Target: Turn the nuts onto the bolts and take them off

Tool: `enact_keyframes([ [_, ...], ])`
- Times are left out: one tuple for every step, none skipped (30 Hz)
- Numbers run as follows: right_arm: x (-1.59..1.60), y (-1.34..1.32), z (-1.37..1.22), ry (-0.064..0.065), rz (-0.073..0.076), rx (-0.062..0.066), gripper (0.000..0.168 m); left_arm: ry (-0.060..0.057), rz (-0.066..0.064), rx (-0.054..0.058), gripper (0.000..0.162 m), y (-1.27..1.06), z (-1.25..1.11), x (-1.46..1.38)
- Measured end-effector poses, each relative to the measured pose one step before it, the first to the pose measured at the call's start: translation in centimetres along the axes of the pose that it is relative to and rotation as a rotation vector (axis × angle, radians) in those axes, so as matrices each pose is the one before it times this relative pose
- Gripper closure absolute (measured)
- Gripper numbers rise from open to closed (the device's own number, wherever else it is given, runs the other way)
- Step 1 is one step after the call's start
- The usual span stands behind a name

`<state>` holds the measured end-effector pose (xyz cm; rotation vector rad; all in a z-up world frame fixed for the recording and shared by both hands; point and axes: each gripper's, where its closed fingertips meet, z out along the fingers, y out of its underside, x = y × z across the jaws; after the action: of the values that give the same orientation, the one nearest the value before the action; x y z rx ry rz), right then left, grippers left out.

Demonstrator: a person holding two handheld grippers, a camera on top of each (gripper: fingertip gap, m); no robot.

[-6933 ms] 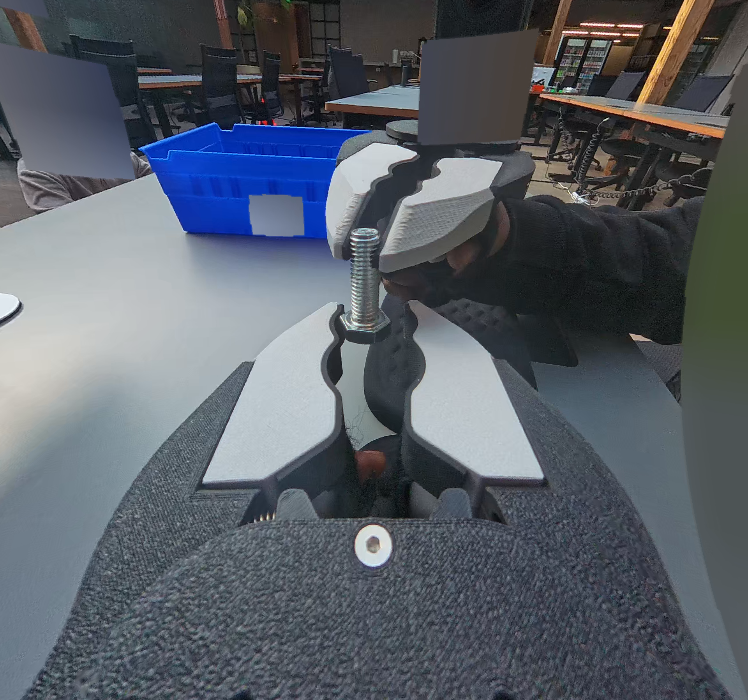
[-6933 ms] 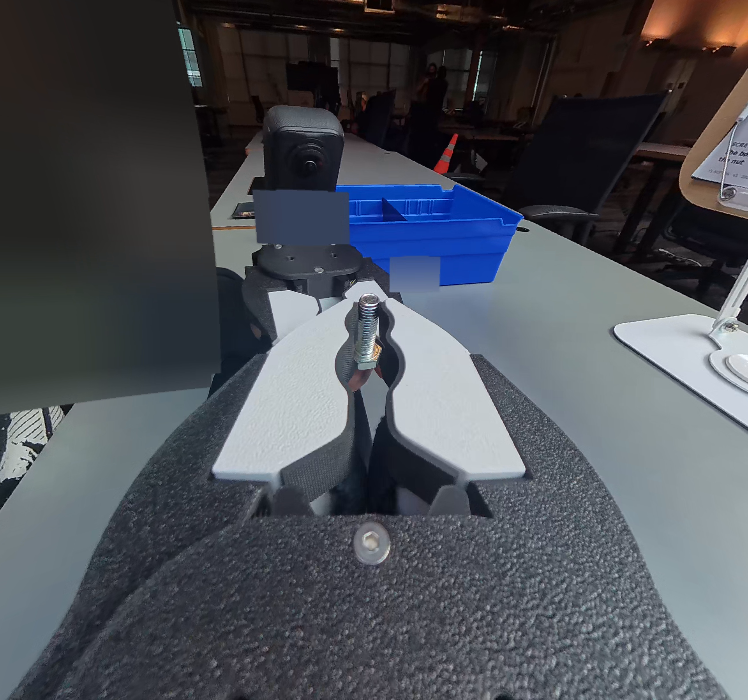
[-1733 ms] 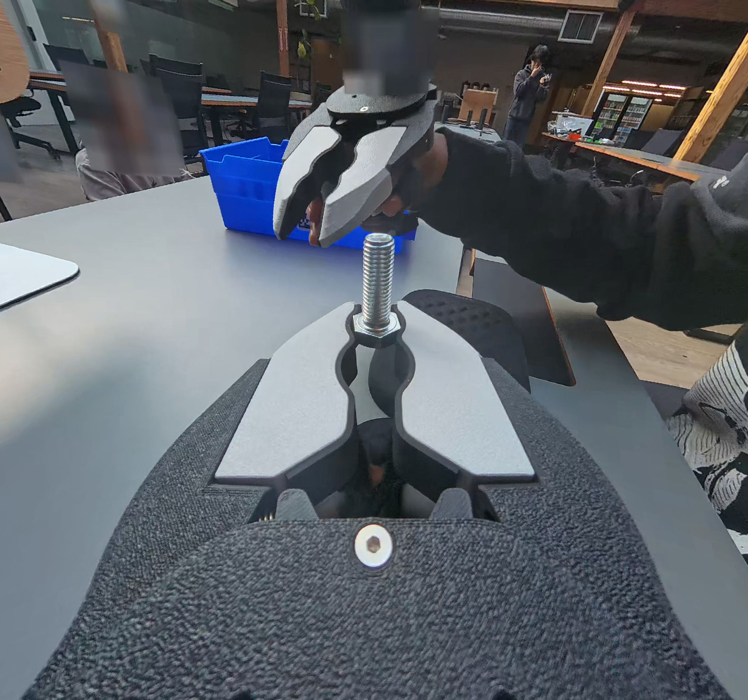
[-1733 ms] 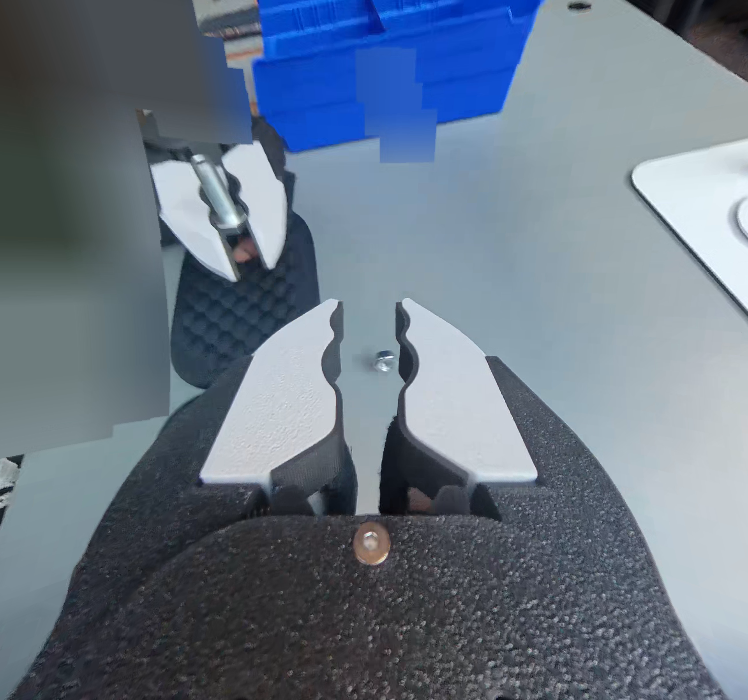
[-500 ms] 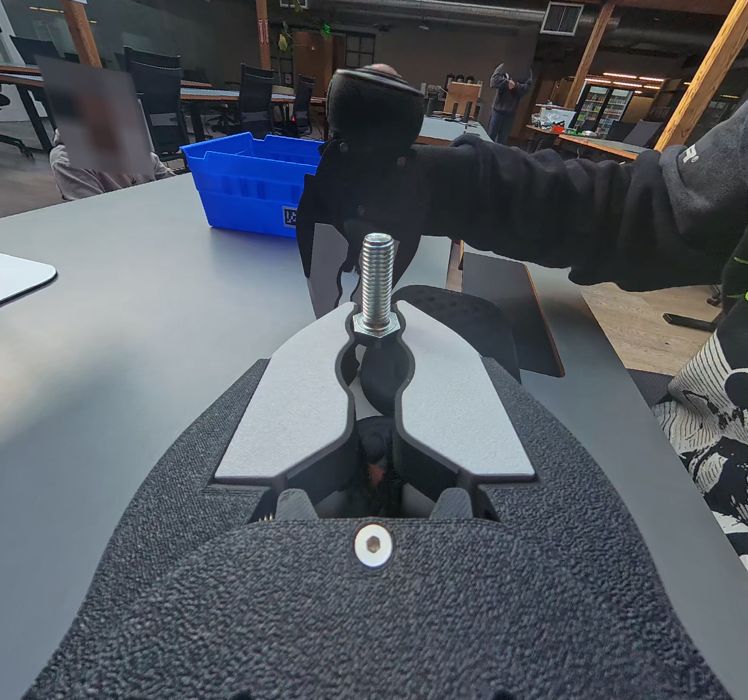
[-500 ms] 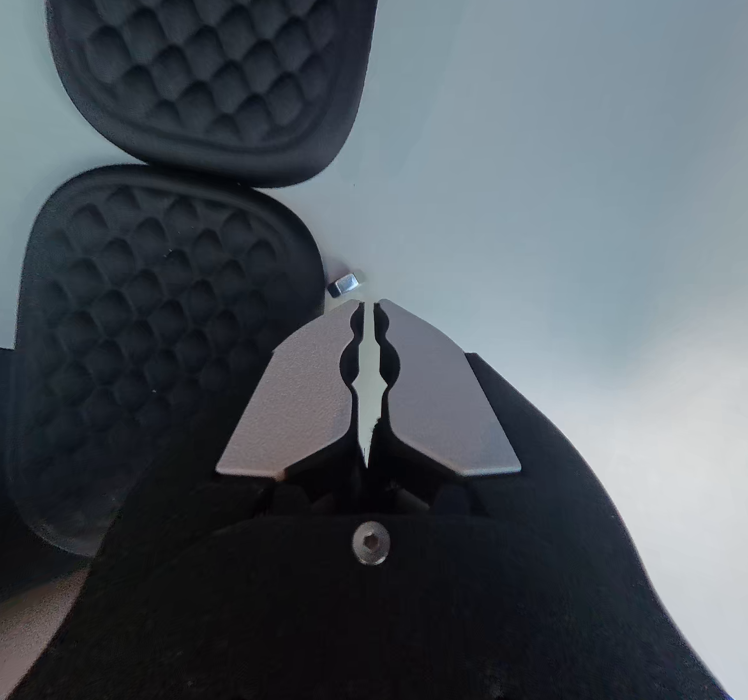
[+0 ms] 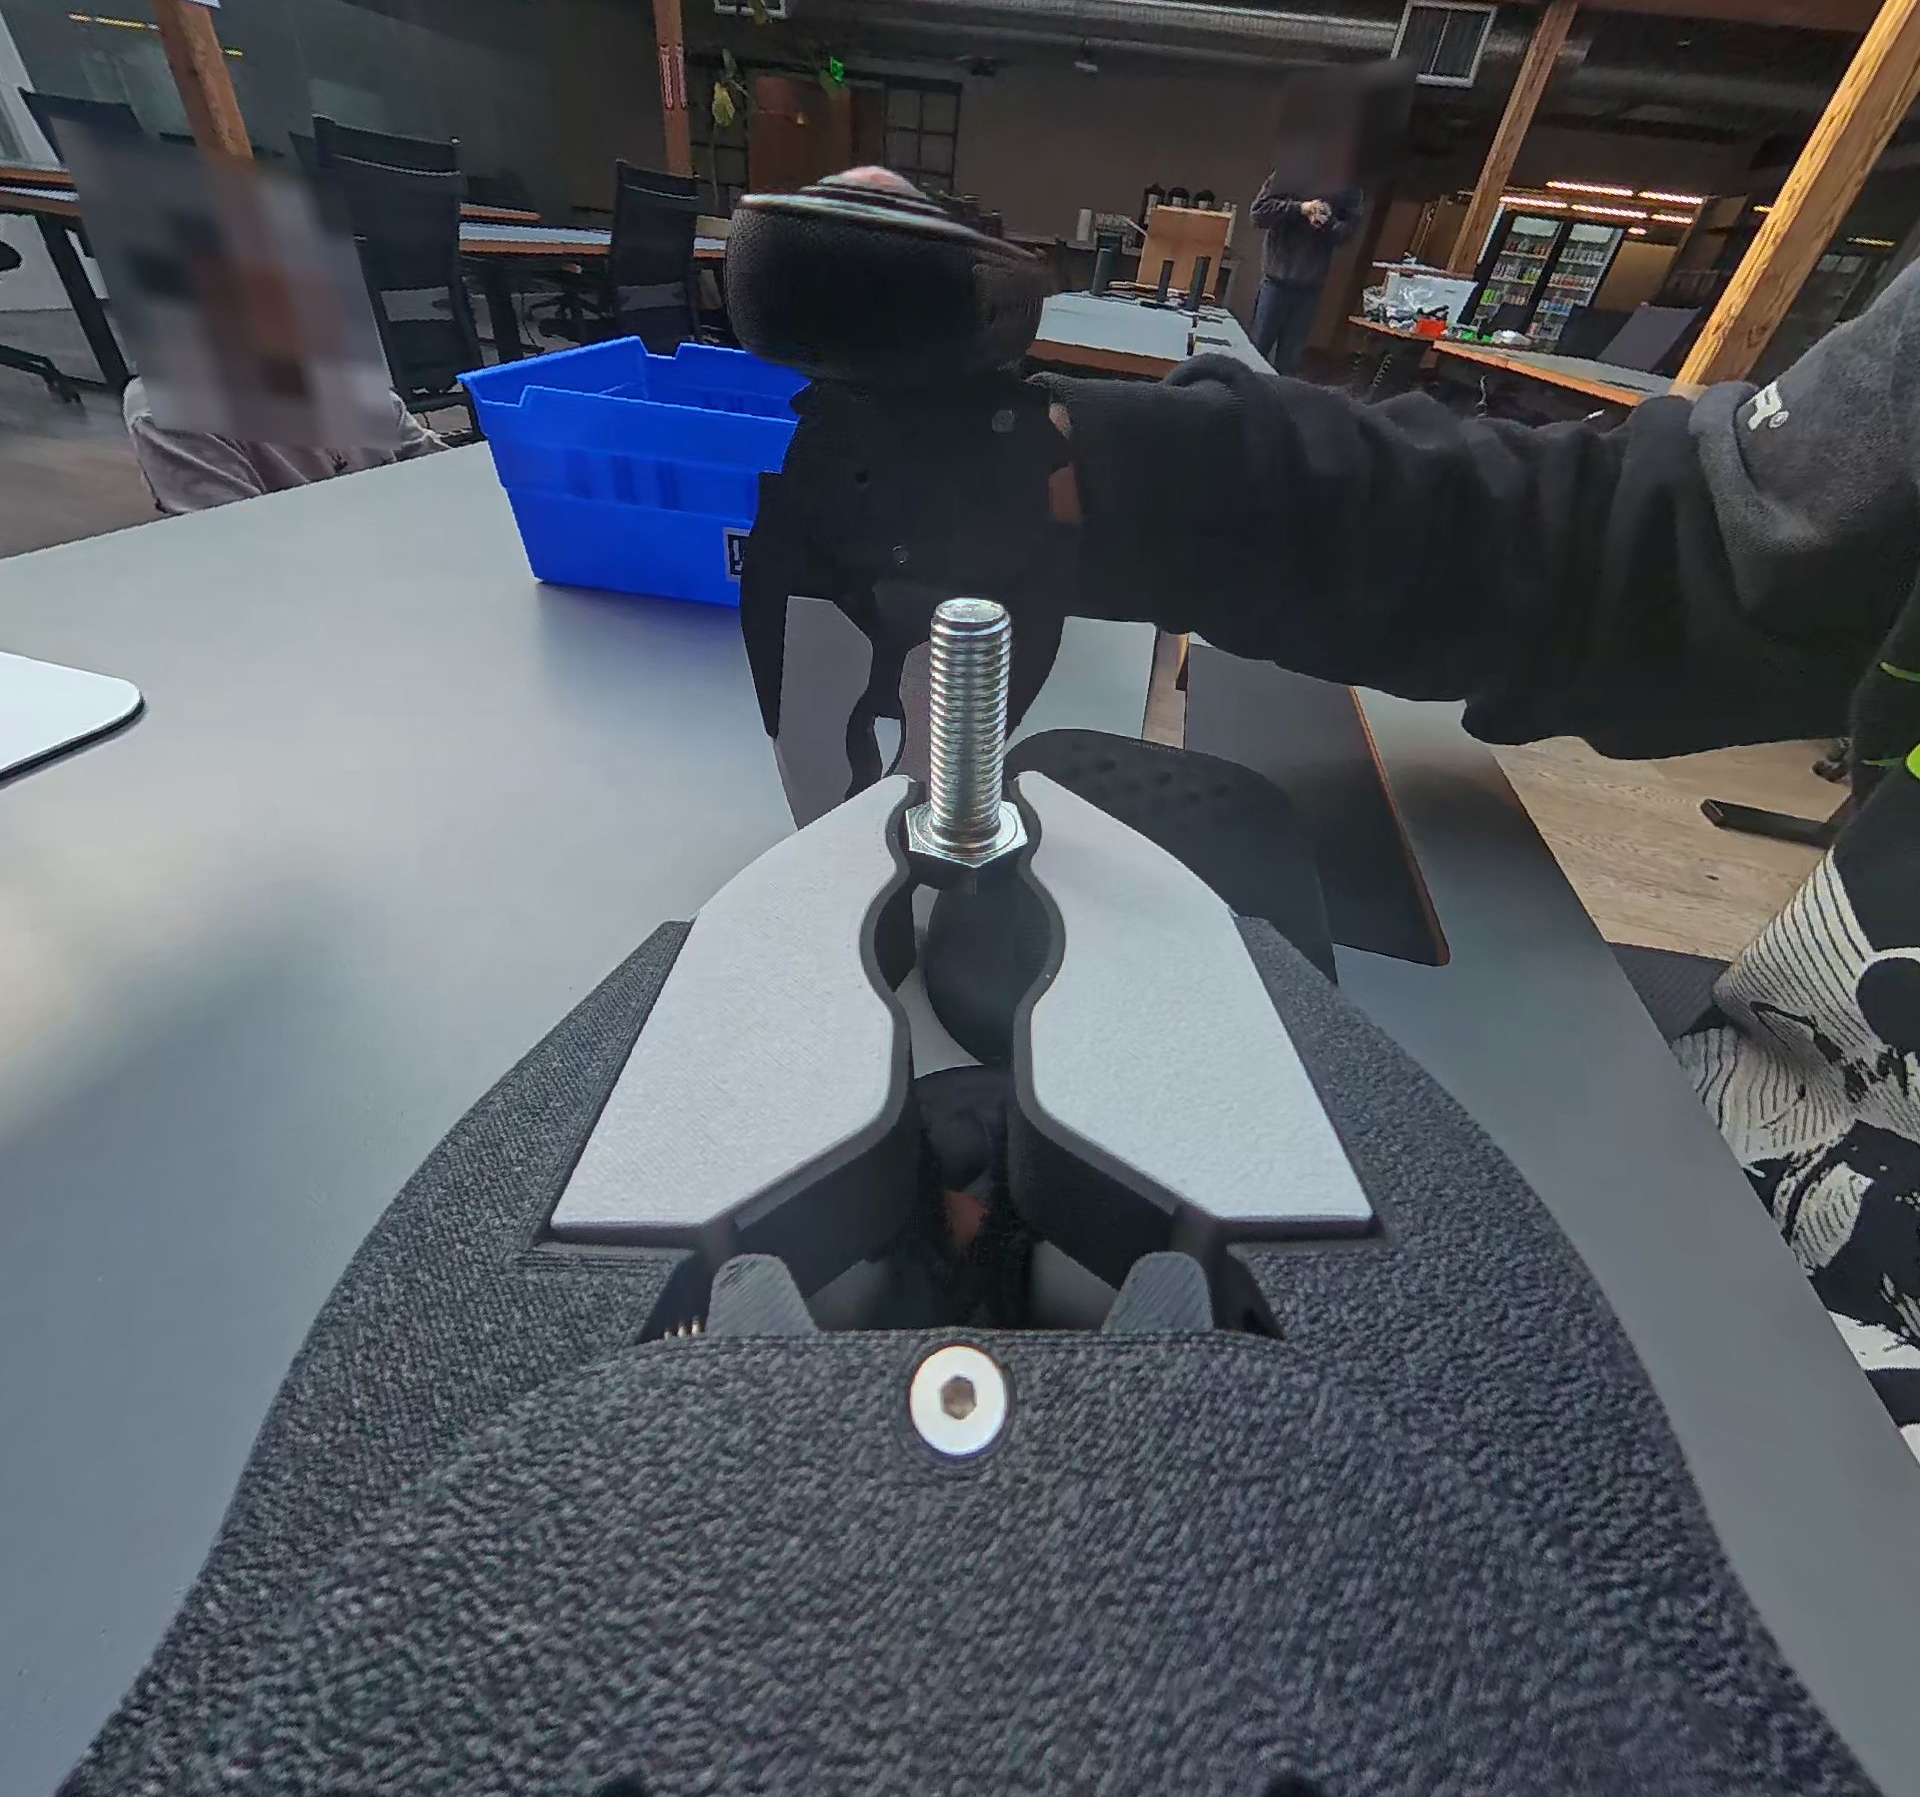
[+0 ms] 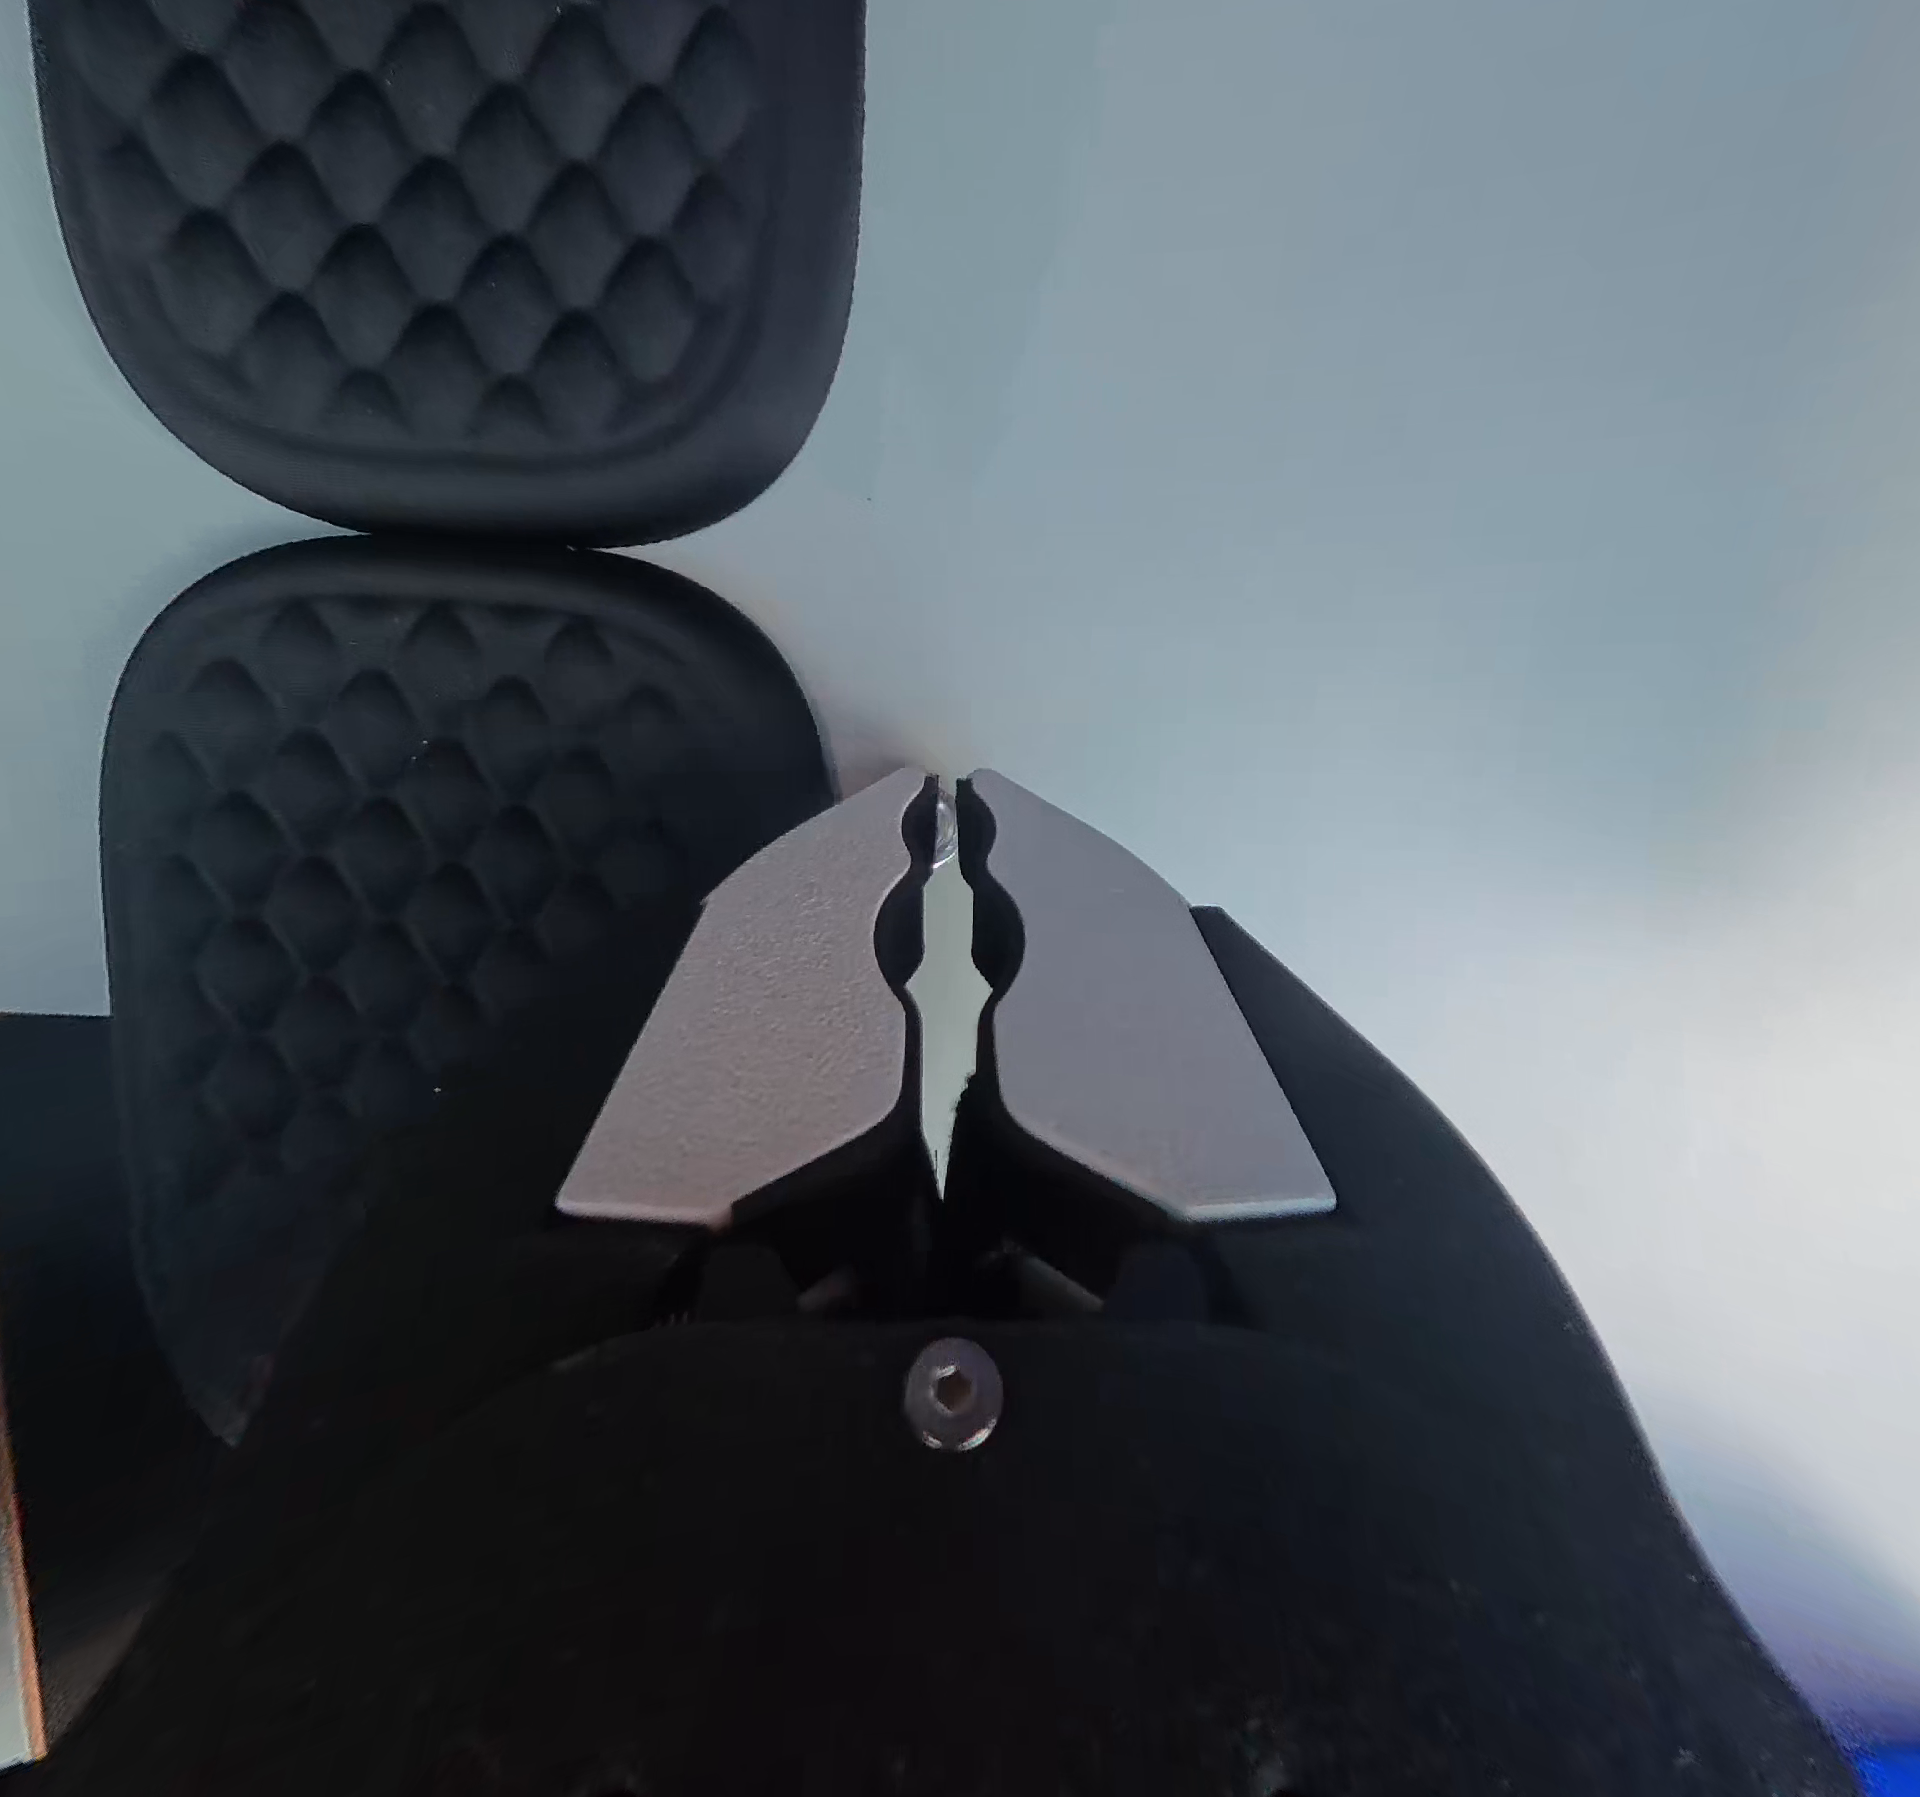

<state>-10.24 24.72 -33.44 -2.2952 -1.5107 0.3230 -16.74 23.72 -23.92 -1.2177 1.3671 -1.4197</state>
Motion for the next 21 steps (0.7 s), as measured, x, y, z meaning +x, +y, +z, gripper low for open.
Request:
enact_keyframes([
  [0.109, 0.203, -0.018, -0.0054, 0.0069, 0.0091, 0.166, -0.0001, 0.0019, -0.001, 0.148, 0.016, -0.001, 0.015],
  [0.142, 0.274, -0.037, -0.001, 0.0034, 0.0064, 0.166, -0.0001, 0.0017, -0.0011, 0.148, 0.017, 0.011, 0.024],
  [0.097, 0.338, -0.064, -0.0034, 0.0041, 0.0021, 0.166, 0.0006, 0.0013, -0.0014, 0.148, 0.018, 0.014, 0.013],
  [0.056, 0.317, -0.088, -0.0029, 0.0053, 0.0031, 0.166, -0.0002, 0.0008, -0.0008, 0.148, 0.011, 0.006, 0.0],
  [-0.027, 0.262, -0.128, -0.006, 0.005, 0.0065, 0.166, 0.0004, 0.0001, -0.0001, 0.148, 0.001, -0.001, 0.004],
  [-0.07, 0.18, -0.155, -0.0064, 0.0029, 0.0078, 0.165, 0.0004, -0.0006, 0.0, 0.148, -0.001, -0.002, 0.0],
  [-0.047, 0.062, -0.197, -0.0019, -0.0027, 0.0091, 0.165, 0.0009, -0.0005, -0.0001, 0.148, 0.0, -0.003, 0.006],
  [-0.203, 0.011, -0.227, -0.0089, -0.0132, 0.0034, 0.162, 0.0012, 0.0, -0.0003, 0.148, 0.003, 0.008, 0.013],
  [-0.29, -0.011, -0.236, -0.0097, -0.0285, -0.006, 0.157, 0.0019, 0.0007, -0.001, 0.148, 0.023, 0.005, 0.025],
  [-0.255, -0.014, -0.217, -0.0046, -0.0477, -0.0154, 0.151, 0.0015, 0.0013, -0.0015, 0.148, 0.021, 0.016, 0.034],
  [-0.28, 0.022, -0.194, -0.0053, -0.064, -0.0273, 0.146, 0.0018, 0.0012, -0.0014, 0.148, 0.009, 0.004, 0.033],
  [-0.169, 0.08, -0.165, -0.002, -0.071, -0.0369, 0.142, 0.0025, 0.001, -0.0011, 0.148, 0.025, 0.016, 0.04],
  [-0.173, 0.14, -0.137, -0.0103, -0.0721, -0.0441, 0.141, 0.0023, 0.0013, -0.0006, 0.148, 0.01, 0.0, 0.039],
  [-0.105, 0.104, -0.084, -0.0142, -0.0674, -0.0415, 0.141, 0.002, 0.0019, -0.0003, 0.148, -0.002, -0.006, 0.045],
  [-0.173, -0.003, -0.023, -0.0241, -0.0647, -0.0317, 0.14, 0.0013, 0.0018, -0.0011, 0.148, 0.016, 0.009, 0.031],
  [-0.076, -0.062, 0.001, -0.0229, -0.0595, -0.0226, 0.14, -0.0005, 0.0015, -0.0016, 0.148, 0.02, 0.013, -0.002],
  [0.009, -0.101, 0.033, -0.0214, -0.0522, -0.0171, 0.139, 0.0007, 0.0016, -0.0018, 0.148, 0.014, 0.013, 0.023],
  [0.081, -0.05, 0.044, -0.021, -0.0429, -0.0168, 0.138, 0.0019, 0.0017, -0.0022, 0.148, 0.029, 0.011, 0.038],
  [0.171, 0.037, 0.045, -0.0158, -0.0364, -0.0207, 0.136, 0.0024, 0.0015, -0.0026, 0.148, 0.043, 0.016, 0.032],
  [0.256, 0.099, 0.041, -0.0084, -0.0342, -0.02, 0.135, 0.0006, 0.0012, -0.0023, 0.148, 0.03, 0.02, 0.022],
  [0.311, 0.076, 0.007, -0.0019, -0.0291, -0.0128, 0.135, 0.0017, 0.0016, -0.0021, 0.148, 0.028, 0.012, 0.034],
])
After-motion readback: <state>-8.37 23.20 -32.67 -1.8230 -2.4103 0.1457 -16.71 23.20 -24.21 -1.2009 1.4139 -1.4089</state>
